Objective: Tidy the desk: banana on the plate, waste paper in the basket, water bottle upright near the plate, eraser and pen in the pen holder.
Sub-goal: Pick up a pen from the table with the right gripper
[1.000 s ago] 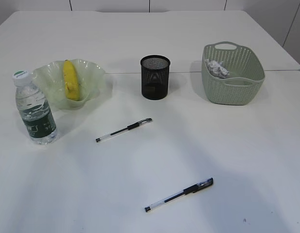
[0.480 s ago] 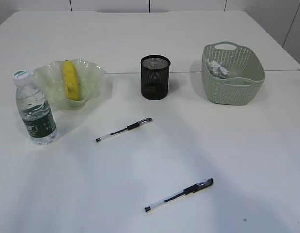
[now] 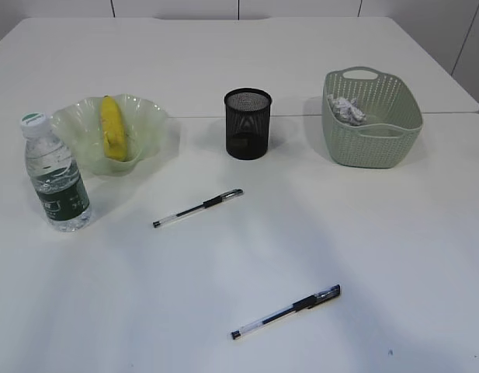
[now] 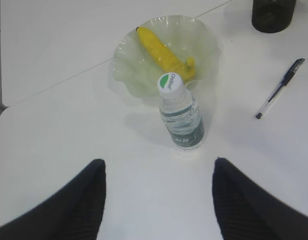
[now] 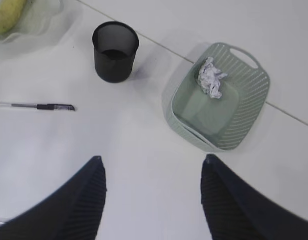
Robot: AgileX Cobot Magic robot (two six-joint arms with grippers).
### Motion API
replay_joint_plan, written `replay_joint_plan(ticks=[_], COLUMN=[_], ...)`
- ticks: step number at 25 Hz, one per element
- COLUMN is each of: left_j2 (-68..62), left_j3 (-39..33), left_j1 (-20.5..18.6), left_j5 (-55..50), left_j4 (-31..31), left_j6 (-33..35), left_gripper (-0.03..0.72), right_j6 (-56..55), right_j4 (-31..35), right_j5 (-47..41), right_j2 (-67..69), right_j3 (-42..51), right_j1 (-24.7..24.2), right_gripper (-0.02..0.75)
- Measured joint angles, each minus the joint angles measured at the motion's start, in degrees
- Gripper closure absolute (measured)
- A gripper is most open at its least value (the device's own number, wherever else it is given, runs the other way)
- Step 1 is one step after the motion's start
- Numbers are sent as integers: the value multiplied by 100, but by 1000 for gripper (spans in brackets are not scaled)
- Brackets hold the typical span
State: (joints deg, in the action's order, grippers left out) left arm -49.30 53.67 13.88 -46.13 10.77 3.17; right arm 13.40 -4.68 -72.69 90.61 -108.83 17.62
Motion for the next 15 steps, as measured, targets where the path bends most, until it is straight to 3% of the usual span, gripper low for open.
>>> replay_joint_plan(ticks=[15], left_j2=[10], left_j3=[25], left_j1=[0], left_j5=[-39], left_j4=[-61], left_j6=[0], left_gripper=[214], right_j6=[-188], right_j4=[299], right_j5=[0], right_j2=[-203], right_j3=[482], right_j1=[0], right_gripper=[288])
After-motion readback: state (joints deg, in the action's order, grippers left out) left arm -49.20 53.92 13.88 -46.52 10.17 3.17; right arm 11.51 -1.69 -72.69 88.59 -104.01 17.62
